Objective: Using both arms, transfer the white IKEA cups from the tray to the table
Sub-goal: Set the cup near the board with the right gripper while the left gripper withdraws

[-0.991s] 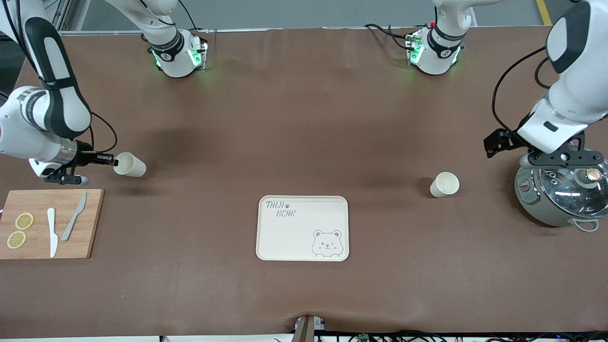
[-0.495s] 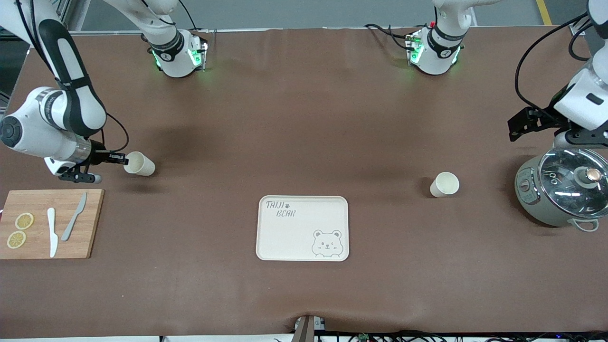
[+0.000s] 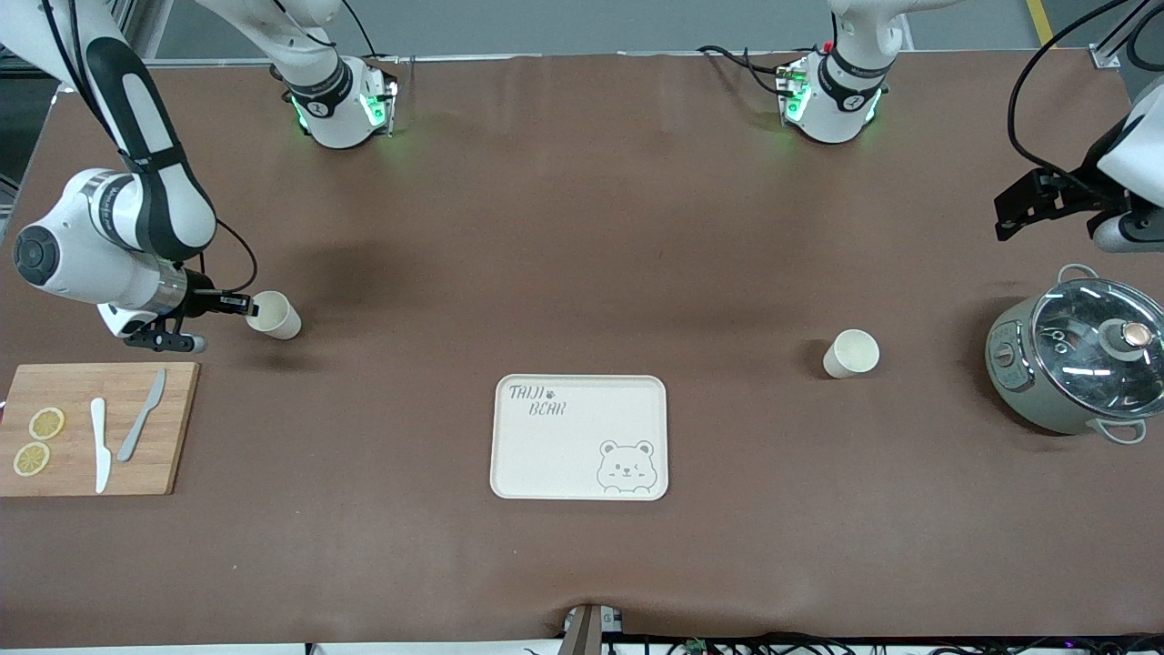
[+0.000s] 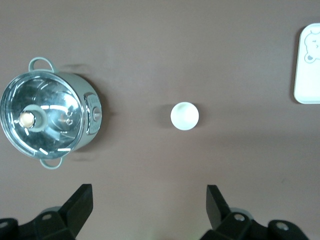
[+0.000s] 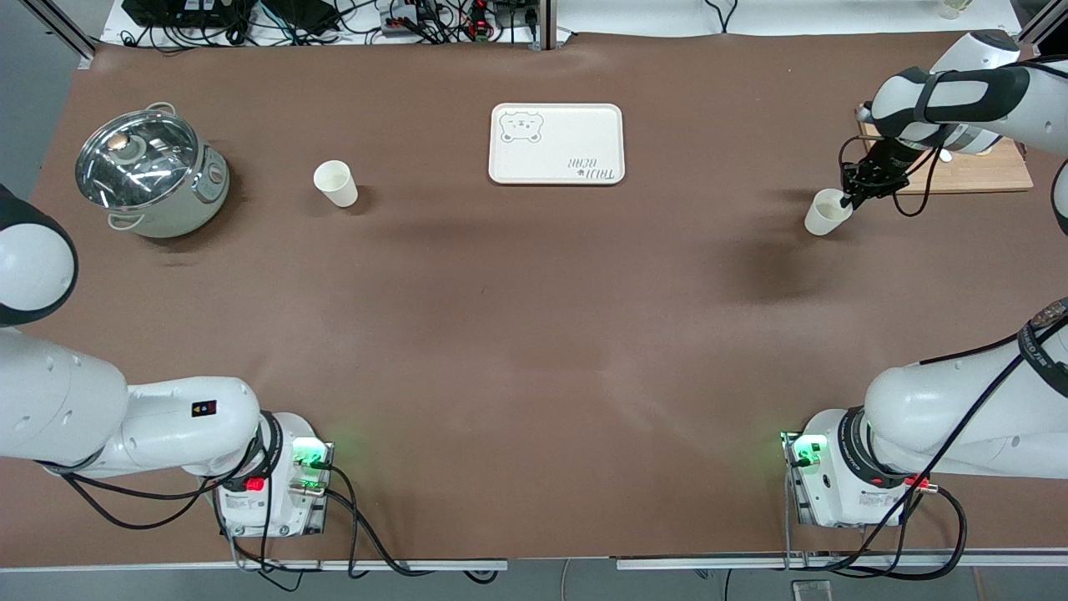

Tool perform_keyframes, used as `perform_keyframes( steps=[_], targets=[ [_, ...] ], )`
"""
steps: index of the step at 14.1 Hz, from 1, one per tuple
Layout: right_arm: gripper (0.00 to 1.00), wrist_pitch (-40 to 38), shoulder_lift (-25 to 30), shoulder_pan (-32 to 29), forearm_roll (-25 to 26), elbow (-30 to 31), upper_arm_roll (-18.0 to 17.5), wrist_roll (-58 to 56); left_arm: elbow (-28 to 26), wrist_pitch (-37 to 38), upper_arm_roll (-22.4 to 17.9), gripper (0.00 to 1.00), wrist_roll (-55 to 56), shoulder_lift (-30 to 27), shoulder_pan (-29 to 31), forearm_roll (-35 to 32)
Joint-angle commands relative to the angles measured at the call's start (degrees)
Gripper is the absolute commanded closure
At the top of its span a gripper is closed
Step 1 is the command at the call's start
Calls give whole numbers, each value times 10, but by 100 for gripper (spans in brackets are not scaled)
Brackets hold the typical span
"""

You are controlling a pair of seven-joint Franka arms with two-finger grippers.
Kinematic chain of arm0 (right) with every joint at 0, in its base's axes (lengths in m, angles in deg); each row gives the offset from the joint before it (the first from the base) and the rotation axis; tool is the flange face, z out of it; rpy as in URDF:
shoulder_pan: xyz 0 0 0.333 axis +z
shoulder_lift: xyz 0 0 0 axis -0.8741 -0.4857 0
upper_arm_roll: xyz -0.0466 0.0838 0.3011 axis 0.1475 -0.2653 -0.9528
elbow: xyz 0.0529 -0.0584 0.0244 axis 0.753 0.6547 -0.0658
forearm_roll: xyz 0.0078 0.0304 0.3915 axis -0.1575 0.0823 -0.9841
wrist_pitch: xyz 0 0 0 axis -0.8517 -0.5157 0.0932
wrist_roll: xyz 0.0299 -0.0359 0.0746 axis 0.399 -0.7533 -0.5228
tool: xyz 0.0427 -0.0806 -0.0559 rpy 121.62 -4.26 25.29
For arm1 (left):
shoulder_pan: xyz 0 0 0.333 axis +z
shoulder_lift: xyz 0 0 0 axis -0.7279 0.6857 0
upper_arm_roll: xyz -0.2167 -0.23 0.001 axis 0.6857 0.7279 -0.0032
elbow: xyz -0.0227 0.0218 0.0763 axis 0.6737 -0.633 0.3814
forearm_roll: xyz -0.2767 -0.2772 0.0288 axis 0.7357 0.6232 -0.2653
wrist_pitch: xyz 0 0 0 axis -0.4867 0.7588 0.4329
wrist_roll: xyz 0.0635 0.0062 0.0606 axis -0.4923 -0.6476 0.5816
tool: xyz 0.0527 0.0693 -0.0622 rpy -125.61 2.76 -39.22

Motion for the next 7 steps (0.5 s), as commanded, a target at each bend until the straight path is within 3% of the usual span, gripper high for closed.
perform_keyframes(
  steps=[1, 2, 5, 7],
  targets=[
    [17, -8, 14, -2, 7, -2, -2, 11, 15, 36, 4, 0, -10, -1, 4, 16],
    [0, -31, 14, -5, 7, -21, -2, 11, 15, 53, 4, 0, -11, -2, 4, 21],
    [0, -144, 8, -15, 7, -123, 0, 10, 13, 59, 2, 0, -21, -26, 3, 26],
    [0, -168, 2, -13, 8, -189, -1, 7, 1, 59, 1, 0, -25, -44, 4, 38]
  ],
)
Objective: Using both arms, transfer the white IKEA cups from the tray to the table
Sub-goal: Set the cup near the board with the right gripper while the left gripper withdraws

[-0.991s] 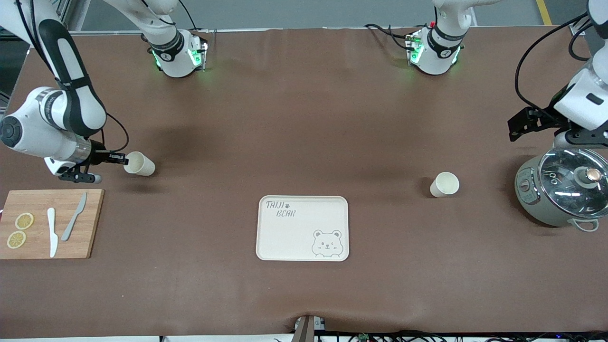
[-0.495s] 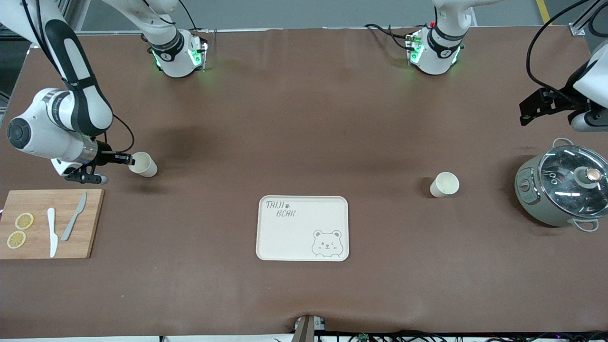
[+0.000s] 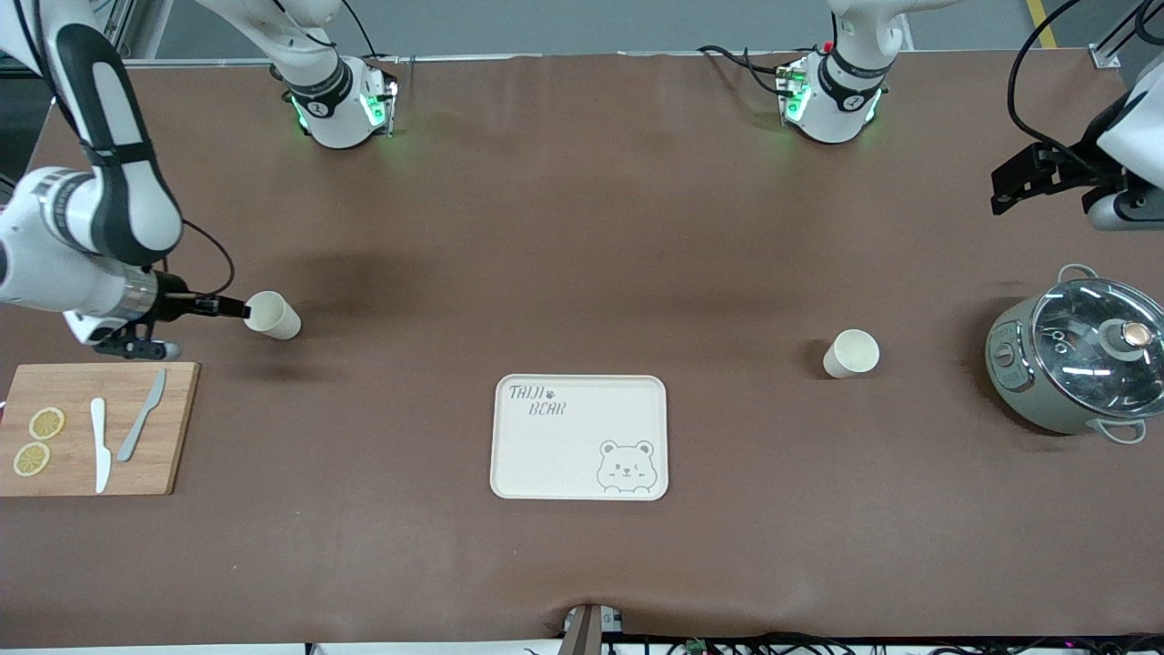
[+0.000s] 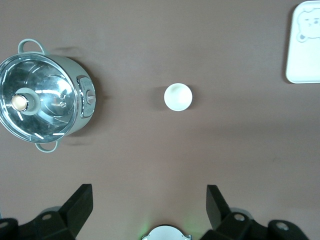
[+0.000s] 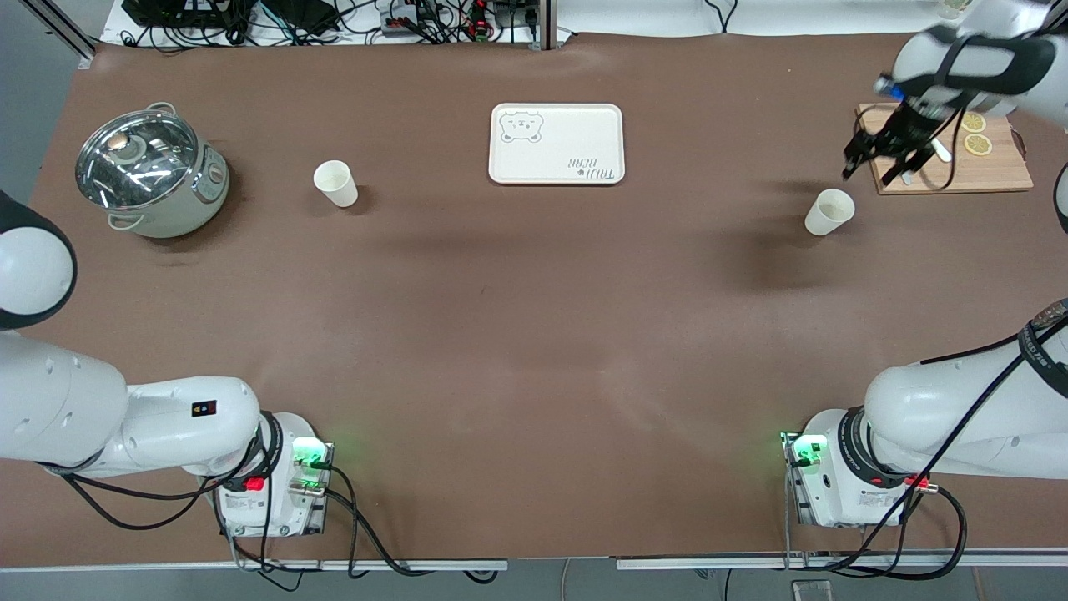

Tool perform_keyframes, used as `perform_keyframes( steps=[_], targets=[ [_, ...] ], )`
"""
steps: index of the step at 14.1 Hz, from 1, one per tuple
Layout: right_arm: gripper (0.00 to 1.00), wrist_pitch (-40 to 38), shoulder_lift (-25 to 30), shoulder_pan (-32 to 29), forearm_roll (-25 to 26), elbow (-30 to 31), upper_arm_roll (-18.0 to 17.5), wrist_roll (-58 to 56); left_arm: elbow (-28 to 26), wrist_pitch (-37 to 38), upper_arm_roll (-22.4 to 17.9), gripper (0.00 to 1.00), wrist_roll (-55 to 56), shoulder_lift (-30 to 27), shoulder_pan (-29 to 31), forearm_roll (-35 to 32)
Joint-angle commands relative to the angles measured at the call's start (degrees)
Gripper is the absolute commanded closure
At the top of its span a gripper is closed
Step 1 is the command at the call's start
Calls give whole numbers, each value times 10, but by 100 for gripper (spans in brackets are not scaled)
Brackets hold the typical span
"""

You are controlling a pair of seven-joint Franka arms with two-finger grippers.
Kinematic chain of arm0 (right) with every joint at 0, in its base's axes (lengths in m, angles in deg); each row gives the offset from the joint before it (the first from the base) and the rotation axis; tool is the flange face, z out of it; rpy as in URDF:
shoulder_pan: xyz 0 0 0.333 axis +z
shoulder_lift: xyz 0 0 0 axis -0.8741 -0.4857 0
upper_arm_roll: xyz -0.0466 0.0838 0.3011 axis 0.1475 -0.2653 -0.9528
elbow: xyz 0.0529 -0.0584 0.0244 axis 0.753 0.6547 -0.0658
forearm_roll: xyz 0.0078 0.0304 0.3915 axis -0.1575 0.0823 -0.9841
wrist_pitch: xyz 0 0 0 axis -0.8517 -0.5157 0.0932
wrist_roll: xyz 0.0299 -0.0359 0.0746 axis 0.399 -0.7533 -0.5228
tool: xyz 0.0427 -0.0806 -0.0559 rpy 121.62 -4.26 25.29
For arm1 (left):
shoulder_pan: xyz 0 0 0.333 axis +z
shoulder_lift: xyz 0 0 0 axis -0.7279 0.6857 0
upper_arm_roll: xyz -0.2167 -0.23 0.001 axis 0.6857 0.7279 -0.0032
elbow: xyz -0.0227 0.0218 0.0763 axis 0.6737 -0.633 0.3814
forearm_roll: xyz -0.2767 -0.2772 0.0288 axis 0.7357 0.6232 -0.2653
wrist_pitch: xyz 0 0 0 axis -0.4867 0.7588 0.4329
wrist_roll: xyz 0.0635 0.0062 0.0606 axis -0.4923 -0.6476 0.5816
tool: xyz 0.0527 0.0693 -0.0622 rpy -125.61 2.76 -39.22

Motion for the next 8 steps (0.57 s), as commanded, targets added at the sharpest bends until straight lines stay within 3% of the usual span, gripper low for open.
perform_keyframes(
  steps=[1, 5, 6, 8],
  targets=[
    [0, -53, -12, -3, 8, -103, -4, 6, -24, 8, -1, 0, -15, -39, 4, 24],
    [0, -207, -36, 2, 26, -299, -5, 10, -76, -26, -2, 0, -15, -81, 4, 33],
    [0, -226, -35, 5, 50, -322, -6, 11, -86, -33, -2, 0, -15, -87, 4, 35],
    [0, -242, -15, 5, 51, -317, -8, 12, -95, -45, -2, 0, -15, -89, 11, 36]
  ],
)
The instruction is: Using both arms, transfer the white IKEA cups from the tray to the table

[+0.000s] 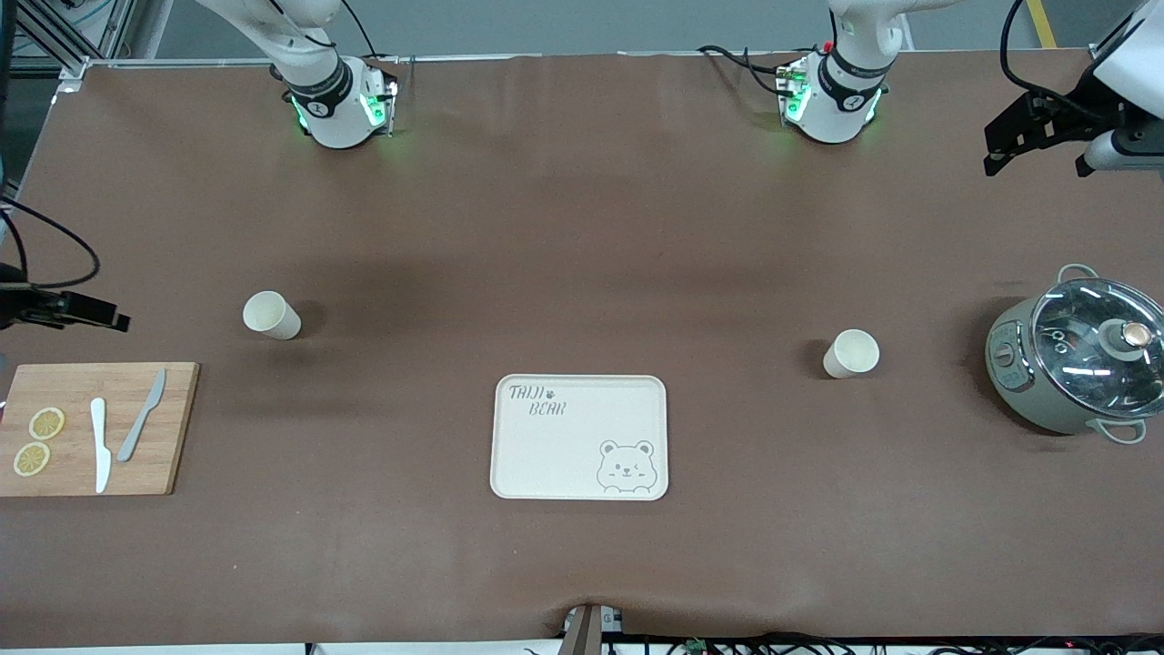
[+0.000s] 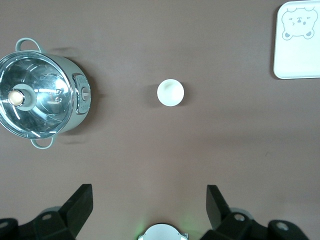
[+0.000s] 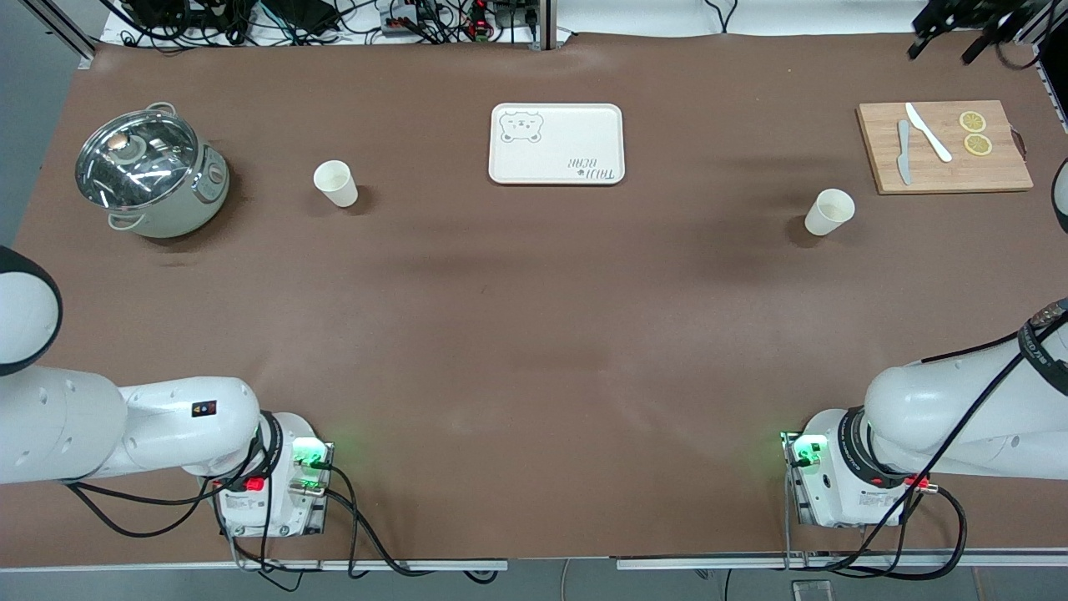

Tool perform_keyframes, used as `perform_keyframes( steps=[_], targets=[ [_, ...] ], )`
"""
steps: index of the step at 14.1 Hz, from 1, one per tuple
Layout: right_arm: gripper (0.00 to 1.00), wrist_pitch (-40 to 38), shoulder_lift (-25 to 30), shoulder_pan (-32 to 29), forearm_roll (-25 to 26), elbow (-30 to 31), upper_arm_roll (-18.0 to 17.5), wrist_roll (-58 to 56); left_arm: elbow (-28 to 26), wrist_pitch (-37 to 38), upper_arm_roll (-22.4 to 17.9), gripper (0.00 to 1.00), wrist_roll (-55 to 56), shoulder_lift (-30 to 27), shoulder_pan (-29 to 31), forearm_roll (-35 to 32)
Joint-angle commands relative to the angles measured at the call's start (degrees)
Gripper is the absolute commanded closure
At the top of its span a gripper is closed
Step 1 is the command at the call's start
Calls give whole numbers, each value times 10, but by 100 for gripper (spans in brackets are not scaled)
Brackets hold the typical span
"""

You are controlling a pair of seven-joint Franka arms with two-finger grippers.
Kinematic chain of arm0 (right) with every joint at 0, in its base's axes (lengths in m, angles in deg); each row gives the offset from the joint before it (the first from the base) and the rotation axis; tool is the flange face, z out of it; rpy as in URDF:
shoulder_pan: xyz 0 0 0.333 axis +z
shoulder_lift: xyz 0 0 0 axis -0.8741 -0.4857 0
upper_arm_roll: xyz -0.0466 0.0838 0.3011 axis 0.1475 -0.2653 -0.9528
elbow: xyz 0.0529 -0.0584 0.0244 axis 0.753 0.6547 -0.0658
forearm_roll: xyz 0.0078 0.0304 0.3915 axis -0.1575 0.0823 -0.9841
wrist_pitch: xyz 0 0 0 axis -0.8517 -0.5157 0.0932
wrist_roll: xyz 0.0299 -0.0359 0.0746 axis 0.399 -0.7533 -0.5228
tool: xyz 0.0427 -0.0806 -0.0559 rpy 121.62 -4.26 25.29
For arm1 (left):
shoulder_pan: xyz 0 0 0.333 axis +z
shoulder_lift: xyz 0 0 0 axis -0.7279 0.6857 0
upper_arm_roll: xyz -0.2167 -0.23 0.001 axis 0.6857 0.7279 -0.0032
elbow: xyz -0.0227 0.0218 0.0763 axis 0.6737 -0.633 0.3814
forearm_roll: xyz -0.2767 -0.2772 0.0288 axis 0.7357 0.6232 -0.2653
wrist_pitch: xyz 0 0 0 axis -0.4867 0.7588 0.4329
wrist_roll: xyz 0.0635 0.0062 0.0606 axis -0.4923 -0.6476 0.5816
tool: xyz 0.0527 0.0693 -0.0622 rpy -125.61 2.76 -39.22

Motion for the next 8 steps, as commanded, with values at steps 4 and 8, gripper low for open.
perform_keyframes(
  steps=[4, 8],
  targets=[
    [0, -70, 48, 47, 20, -22, -7, 140, -25, -24, -1, 0, -14, -19, 12, 17],
    [0, -99, 98, 97, 25, -21, -7, 86, -24, -25, -1, 0, -14, -18, 12, 16]
  ],
)
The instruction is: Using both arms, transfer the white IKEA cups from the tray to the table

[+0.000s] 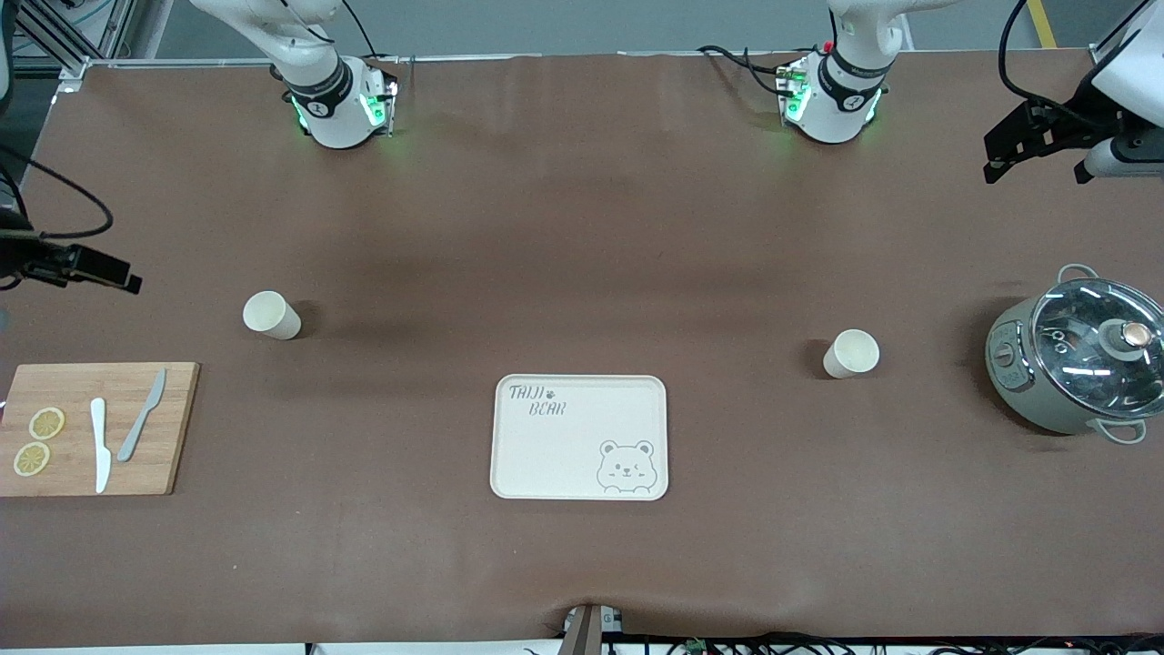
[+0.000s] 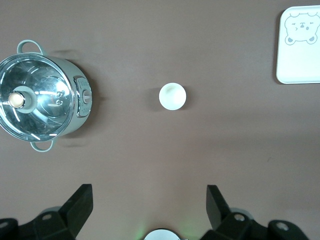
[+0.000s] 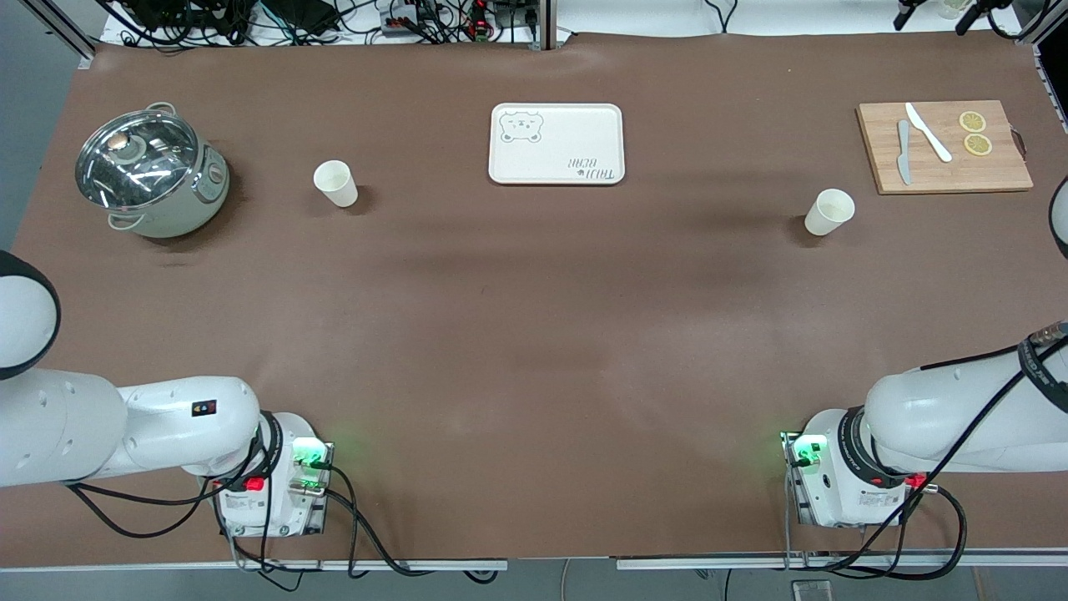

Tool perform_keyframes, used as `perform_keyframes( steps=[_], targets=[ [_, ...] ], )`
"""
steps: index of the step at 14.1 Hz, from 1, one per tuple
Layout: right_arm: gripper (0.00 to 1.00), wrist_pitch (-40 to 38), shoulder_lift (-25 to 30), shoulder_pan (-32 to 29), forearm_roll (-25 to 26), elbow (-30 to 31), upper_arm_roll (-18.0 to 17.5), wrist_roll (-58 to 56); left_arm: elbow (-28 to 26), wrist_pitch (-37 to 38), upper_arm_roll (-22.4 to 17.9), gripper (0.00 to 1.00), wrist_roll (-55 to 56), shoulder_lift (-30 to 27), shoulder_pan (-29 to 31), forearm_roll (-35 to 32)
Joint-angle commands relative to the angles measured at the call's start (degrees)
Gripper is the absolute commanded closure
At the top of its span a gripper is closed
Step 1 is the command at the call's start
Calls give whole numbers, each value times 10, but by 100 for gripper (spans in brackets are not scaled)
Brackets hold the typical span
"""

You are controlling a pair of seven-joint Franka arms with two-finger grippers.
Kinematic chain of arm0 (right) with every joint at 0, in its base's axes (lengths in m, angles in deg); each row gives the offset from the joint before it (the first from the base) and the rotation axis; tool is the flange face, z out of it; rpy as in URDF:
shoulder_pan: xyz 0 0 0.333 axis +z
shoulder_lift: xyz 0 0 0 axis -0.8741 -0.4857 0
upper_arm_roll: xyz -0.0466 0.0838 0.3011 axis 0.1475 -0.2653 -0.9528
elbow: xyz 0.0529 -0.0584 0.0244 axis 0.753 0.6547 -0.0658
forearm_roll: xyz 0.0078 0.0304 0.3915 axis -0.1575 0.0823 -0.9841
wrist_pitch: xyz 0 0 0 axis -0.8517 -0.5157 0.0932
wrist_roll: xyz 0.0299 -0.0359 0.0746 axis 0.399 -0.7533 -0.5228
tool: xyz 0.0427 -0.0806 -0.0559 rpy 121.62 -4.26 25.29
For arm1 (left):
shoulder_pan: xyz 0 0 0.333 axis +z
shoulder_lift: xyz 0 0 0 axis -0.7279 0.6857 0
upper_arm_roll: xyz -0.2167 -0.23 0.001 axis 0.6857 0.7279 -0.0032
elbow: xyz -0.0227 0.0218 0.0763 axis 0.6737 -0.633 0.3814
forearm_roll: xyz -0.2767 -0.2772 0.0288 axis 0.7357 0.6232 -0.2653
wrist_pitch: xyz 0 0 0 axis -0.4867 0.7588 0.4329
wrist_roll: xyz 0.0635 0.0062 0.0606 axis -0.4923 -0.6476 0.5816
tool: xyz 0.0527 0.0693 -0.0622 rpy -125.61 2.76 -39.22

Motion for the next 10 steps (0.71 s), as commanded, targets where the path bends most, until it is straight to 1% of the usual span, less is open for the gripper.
perform_keyframes(
  steps=[1, 3, 4, 5, 6, 8, 10],
  targets=[
    [0, -20, 46, 22, 12, 9, 1, -12, -11, -7, 1, 0, -14, -14, 8, 16],
    [0, -23, 65, 25, 13, 29, 1, -20, -11, -7, 1, 0, -14, -16, 8, 16],
    [0, -14, 82, 22, 14, 56, 3, -30, -11, -8, 1, 0, -14, -15, 8, 16],
    [0, -1, 89, 23, 14, 68, 3, -44, -10, -9, 1, 0, -14, -14, 8, 16],
    [0, 2, 88, 27, 18, 67, 0, -49, -10, -9, 2, 0, -14, -12, 7, 16],
    [0, 6, 86, 44, 44, 62, -6, -45, -10, -9, 4, 0, -14, -10, 6, 16],
    [0, -13, 79, 48, 48, 8, -7, -48, -10, -9, 3, 0, -14, -10, 7, 16]
  ],
)
